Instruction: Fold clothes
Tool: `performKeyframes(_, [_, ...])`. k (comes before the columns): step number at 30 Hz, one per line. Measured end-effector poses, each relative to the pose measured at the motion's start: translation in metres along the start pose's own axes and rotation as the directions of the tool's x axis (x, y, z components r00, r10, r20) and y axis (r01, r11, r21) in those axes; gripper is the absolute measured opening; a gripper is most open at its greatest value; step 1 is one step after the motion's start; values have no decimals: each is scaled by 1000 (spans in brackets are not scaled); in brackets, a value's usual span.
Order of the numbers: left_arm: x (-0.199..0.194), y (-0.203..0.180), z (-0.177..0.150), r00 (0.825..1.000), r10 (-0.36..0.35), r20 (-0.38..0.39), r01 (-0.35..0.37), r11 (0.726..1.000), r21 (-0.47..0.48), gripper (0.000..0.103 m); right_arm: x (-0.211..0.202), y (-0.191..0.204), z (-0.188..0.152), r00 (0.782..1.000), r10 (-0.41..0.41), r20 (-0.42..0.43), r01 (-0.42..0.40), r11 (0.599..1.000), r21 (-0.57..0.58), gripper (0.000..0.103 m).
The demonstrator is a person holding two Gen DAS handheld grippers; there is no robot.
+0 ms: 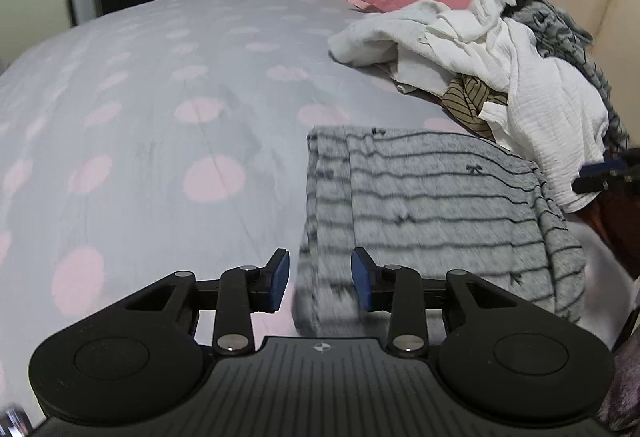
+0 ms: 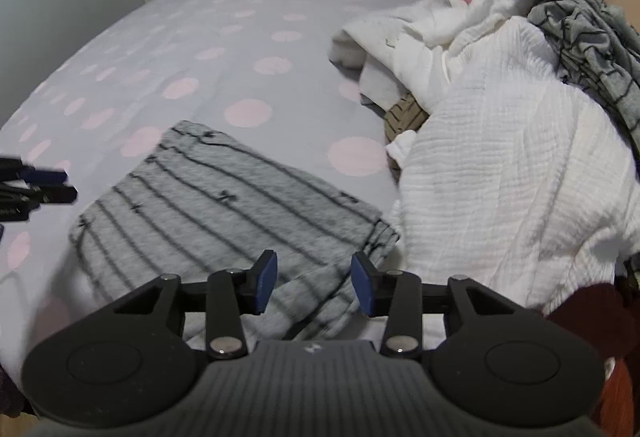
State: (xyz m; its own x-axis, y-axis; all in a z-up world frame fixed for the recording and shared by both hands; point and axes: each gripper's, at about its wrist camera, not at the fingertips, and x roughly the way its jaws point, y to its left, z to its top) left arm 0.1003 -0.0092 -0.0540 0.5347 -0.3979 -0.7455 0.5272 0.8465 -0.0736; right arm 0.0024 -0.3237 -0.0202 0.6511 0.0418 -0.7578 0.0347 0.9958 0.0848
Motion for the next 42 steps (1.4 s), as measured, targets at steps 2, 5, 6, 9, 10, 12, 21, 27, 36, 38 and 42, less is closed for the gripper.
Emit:
performKeyframes(2, [0, -1, -11, 1000, 3, 7, -3, 1000, -27, 31, -7, 6, -14, 1000, 14, 9, -14, 1000, 28, 46])
performKeyframes(5, [5, 0, -23, 1000, -2, 14, 2, 998, -56, 31, -13, 15, -39, 998, 55, 0, -55, 992, 112, 49])
performKeyframes(6, [8, 0, -26, 1000, -6, 21, 7, 998, -62, 31, -15, 18, -48, 998, 70, -3, -69, 988, 140, 50])
performKeyframes(9, [18, 5, -32, 999, -36, 36, 39, 995, -95, 31, -22, 32, -74, 996, 91, -8, -88, 977, 195, 58])
performKeyframes(10, [21, 7, -33, 998, -52, 39, 56, 992, -112, 28, -23, 36, -82, 995, 94, -11, -90, 974, 209, 58])
performKeyframes(12, [26, 7, -35, 998, -52, 38, 57, 990, -128, 18, -21, 43, -91, 994, 106, -15, -100, 968, 230, 58])
performKeyframes(21, [23, -4, -35, 998, 27, 51, -22, 994, -107, 4, 8, 56, -94, 996, 81, -41, -71, 979, 192, 22])
performKeyframes(27, [2, -7, -27, 990, 69, 124, -62, 996, -57, 4, -14, 49, -97, 997, 66, -49, -57, 985, 160, 11])
performKeyframes(36, [28, -5, -31, 986, 145, 86, -146, 989, 10, 3, 1, 41, -113, 987, 18, -160, -2, 995, 96, 4])
performKeyframes(38, [30, -1, -32, 988, 132, 77, -131, 991, -10, 3, 2, 39, -114, 985, 33, -167, -16, 995, 100, 4])
performKeyframes(42, [21, 3, -27, 979, 181, 91, -180, 983, -17, 3, 0, 31, -113, 982, 47, -183, -21, 990, 138, 8])
